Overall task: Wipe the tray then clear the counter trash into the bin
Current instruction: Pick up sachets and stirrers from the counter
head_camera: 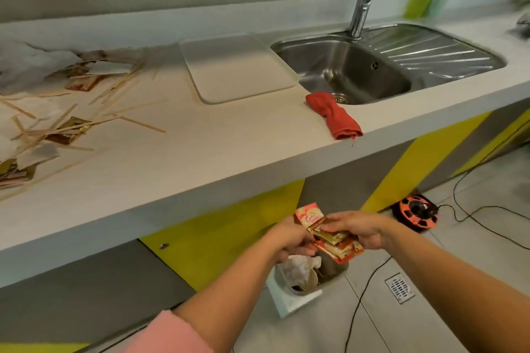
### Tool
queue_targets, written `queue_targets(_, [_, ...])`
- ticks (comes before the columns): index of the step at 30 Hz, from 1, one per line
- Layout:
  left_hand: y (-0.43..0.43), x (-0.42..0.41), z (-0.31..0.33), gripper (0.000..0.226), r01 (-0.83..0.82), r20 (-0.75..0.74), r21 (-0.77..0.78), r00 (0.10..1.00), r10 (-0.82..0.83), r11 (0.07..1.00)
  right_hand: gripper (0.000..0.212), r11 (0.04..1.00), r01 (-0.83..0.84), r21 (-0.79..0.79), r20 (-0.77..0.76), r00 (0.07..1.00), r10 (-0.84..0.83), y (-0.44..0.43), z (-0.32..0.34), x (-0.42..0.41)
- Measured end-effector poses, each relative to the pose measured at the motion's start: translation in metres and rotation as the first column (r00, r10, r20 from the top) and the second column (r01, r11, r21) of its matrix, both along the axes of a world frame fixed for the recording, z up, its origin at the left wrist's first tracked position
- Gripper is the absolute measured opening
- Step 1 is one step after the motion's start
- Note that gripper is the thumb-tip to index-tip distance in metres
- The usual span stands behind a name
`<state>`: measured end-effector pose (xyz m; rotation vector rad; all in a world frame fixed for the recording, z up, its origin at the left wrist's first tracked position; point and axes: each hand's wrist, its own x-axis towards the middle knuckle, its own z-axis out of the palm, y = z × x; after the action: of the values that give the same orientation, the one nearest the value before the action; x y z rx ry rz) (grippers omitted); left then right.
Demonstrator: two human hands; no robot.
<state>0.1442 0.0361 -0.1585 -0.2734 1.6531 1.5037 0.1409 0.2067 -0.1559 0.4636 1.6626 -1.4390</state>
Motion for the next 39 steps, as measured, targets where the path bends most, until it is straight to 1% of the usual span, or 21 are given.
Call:
queue_targets(1, [0.002, 0.003, -0.009, 0.023, -0.001, 0.030, -0.037, 1.000, 0.002, 0.999, 0.012, 0.998, 0.022, 0.065, 0.011, 1.000, -0.023, -0.001, -0.011, 0.003])
queue_targets(3, [0.005, 0.009, -0.025, 0.026, 0.003, 0.067, -0.114, 0.998, 0.005, 0.993, 0.018, 0.975, 0.050, 0.216, 0.015, 0.998, -0.054, -0.003, -0.033, 0.008])
queue_targets(5, [0.005, 0.012, -0.039, 0.042, 0.003, 0.079, -0.167, 0.997, 0.010, 0.986, 0.027, 0.933, 0.043, 0.357, 0.031, 0.998, -0.058, -0.005, -0.052, 0.012])
queue_targets(6, [0.005, 0.012, -0.044, 0.046, -0.001, 0.088, -0.181, 0.996, 0.017, 0.984, 0.025, 0.911, 0.034, 0.411, 0.033, 0.998, -0.052, -0.007, -0.058, 0.013])
queue_targets(8, [0.002, 0.012, -0.052, 0.044, -0.032, 0.099, -0.197, 0.994, 0.053, 0.980, 0.020, 0.874, 0.025, 0.485, 0.034, 0.998, -0.048, -0.010, -0.064, 0.013])
queue_targets(9, [0.000, 0.011, -0.053, 0.042, -0.047, 0.107, -0.191, 0.992, 0.068, 0.980, 0.022, 0.859, 0.036, 0.511, 0.024, 0.998, -0.057, -0.011, -0.068, 0.011])
queue_targets(11, [-0.003, 0.009, -0.055, 0.040, -0.062, 0.102, -0.194, 0.991, 0.083, 0.979, 0.027, 0.845, 0.042, 0.534, 0.020, 0.998, -0.062, -0.015, -0.071, 0.005])
queue_targets(13, [-0.008, 0.006, -0.056, 0.040, -0.086, 0.084, -0.199, 0.991, 0.104, 0.976, 0.032, 0.863, 0.062, 0.502, 0.057, 0.993, -0.105, -0.020, -0.068, 0.000])
queue_targets(16, [-0.014, 0.001, -0.052, 0.038, -0.091, 0.072, -0.193, 0.992, 0.107, 0.977, 0.051, 0.866, 0.013, 0.500, 0.118, 0.990, -0.083, -0.024, -0.063, -0.010])
queue_targets(19, [-0.021, -0.003, -0.047, 0.035, -0.094, 0.039, -0.191, 0.994, 0.103, 0.977, 0.051, 0.866, -0.111, 0.487, 0.179, 0.983, 0.025, -0.030, -0.057, -0.018])
queue_targets(22, [-0.030, -0.006, -0.038, 0.024, -0.085, -0.033, -0.217, 0.996, 0.079, 0.973, 0.053, 0.821, -0.268, 0.504, 0.235, 0.957, 0.169, -0.042, -0.053, -0.026])
queue_targets(24, [-0.038, -0.008, -0.031, 0.014, -0.030, -0.072, -0.259, 0.997, 0.011, 0.966, 0.054, 0.768, -0.393, 0.506, 0.274, 0.917, 0.288, -0.056, -0.046, -0.030])
queue_targets(25, [-0.042, -0.009, -0.026, 0.011, 0.023, -0.078, -0.292, 0.996, -0.047, 0.956, 0.053, 0.734, -0.443, 0.515, 0.266, 0.896, 0.355, -0.065, -0.039, -0.031])
queue_targets(28, [-0.056, -0.009, -0.010, 0.014, 0.225, -0.051, -0.389, 0.963, -0.265, 0.893, 0.048, 0.618, -0.580, 0.531, 0.236, 0.802, 0.549, -0.093, -0.014, -0.034])
queue_targets(29, [-0.061, -0.010, -0.005, 0.016, 0.259, -0.055, -0.404, 0.950, -0.307, 0.877, 0.047, 0.571, -0.615, 0.544, 0.234, 0.764, 0.601, -0.102, -0.004, -0.035])
queue_targets(32, [-0.080, -0.014, 0.013, 0.011, 0.278, -0.106, -0.440, 0.928, -0.357, 0.854, 0.047, 0.439, -0.672, 0.596, 0.215, 0.661, 0.719, -0.128, 0.031, -0.036])
queue_targets(35, [-0.105, -0.018, 0.039, 0.015, 0.326, -0.137, -0.413, 0.901, -0.412, 0.851, 0.045, 0.295, -0.703, 0.647, 0.192, 0.525, 0.829, -0.153, 0.071, -0.036])
queue_targets(37, [-0.124, -0.018, 0.061, 0.018, 0.345, -0.173, -0.360, 0.888, -0.426, 0.867, 0.043, 0.247, -0.715, 0.654, 0.190, 0.471, 0.862, -0.169, 0.092, -0.040])
queue_targets(39, [-0.139, -0.018, 0.083, 0.015, 0.336, -0.224, -0.328, 0.880, -0.418, 0.883, 0.042, 0.241, -0.730, 0.640, 0.190, 0.454, 0.870, -0.181, 0.111, -0.044])
